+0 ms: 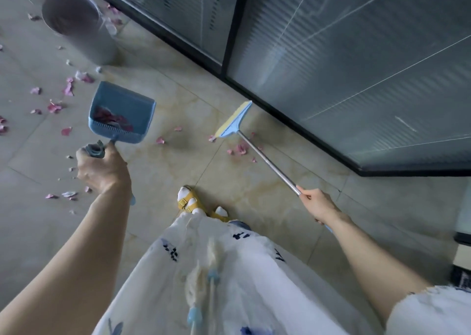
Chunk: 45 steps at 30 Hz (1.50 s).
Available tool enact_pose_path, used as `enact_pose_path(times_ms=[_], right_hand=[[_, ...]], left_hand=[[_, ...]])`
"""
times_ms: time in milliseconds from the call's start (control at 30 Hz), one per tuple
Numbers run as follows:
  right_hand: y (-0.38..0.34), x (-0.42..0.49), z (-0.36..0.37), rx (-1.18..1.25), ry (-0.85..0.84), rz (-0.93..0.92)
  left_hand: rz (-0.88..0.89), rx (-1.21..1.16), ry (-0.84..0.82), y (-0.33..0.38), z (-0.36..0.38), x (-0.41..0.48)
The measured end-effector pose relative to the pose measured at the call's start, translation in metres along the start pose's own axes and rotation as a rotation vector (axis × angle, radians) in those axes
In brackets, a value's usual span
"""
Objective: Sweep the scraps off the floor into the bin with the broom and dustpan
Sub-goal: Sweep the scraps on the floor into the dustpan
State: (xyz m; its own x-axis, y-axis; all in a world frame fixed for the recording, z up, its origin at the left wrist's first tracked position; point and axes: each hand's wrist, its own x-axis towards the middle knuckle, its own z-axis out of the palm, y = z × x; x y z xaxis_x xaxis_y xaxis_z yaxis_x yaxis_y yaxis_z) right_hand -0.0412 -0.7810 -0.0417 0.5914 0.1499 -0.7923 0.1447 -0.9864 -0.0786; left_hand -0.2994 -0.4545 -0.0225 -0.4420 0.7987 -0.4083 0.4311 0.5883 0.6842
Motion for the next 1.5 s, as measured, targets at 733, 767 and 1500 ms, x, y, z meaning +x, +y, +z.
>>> enact_pose_path(times_ms=[733, 767, 1500], right_hand=[[0.032, 0.004, 0.046, -0.098, 0.004, 0.036], [0.044, 0.001, 0.047, -0.086, 0.016, 0.060], [-0.049, 0.032, 0.070, -0.004, 0.003, -0.119]], left_hand=[[0.075, 0.158, -0.070, -0.029, -0.009, -0.038], [0.084, 0.162, -0.085, -0.029, -0.008, -0.044], [0.307, 0.228, -0.271, -0.033, 0.024, -0.081]])
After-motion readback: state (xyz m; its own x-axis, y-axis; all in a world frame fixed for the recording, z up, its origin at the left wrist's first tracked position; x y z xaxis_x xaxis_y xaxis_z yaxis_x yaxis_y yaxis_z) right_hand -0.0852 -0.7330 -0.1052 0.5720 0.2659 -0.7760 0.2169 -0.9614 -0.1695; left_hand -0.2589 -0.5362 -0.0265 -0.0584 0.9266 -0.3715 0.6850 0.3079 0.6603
